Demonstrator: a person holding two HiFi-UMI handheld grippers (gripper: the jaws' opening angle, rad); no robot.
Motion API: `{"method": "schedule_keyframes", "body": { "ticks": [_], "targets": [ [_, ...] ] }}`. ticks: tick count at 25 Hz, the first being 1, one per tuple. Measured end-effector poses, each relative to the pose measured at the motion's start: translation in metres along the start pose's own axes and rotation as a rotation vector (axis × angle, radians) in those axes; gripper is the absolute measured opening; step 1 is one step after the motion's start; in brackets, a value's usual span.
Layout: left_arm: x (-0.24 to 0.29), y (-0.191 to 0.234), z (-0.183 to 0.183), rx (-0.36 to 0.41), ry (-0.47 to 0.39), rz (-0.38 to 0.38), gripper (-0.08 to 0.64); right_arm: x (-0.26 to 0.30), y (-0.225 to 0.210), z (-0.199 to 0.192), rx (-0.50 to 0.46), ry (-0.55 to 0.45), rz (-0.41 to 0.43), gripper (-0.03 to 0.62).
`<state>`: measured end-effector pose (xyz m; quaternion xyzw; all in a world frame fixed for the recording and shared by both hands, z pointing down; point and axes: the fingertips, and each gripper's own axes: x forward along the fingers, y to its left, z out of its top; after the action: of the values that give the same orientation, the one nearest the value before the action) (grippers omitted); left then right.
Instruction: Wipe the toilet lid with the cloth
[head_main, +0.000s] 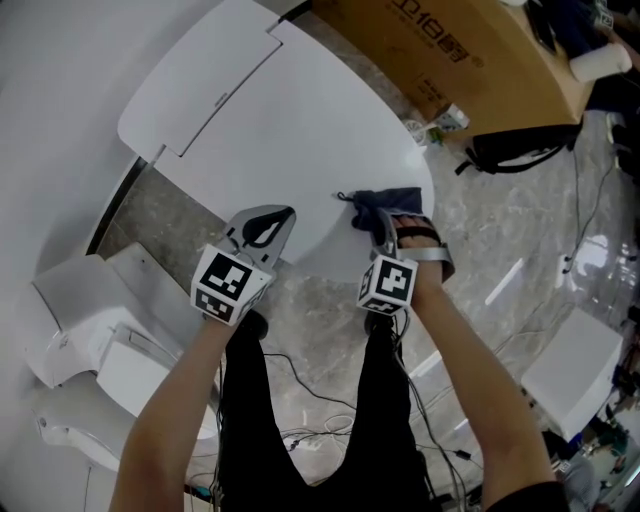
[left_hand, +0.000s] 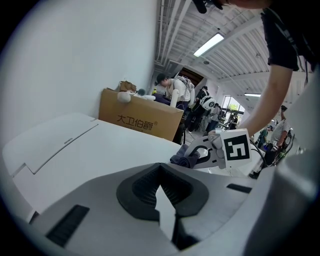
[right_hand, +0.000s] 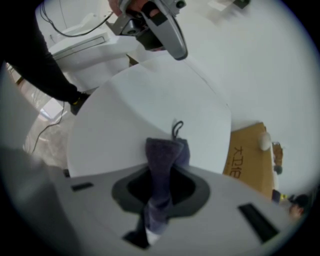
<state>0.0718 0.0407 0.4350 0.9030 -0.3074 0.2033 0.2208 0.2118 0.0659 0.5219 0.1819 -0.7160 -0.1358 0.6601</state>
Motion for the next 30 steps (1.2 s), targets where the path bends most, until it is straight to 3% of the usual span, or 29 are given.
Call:
{"method": "schedule_keyframes", "body": {
  "ticks": [8,15,25,30],
  "targets": [
    [-0.004,-0.01,-0.008,0.022,0.035,-0.025,0.017,-0.01,0.022,-0.003,0.019,-0.004,0.01,0.064],
    [0.0,-0.017,0.002,0.029,0.025,-0.04,0.017,-0.019,0.036,0.0,0.097,-0.014,0.046,0.064],
    [-0.004,-0.017,0.0,-0.018,0.03,-0.026,0.017,-0.035,0.04,0.021,0.471,-0.153,0.193,0.064],
    [-0.005,-0.013,0.019,-0.049,-0.016,0.0,0.017,-0.049,0.006,0.043,0.676,-0.298,0.183,0.063]
  ]
}}
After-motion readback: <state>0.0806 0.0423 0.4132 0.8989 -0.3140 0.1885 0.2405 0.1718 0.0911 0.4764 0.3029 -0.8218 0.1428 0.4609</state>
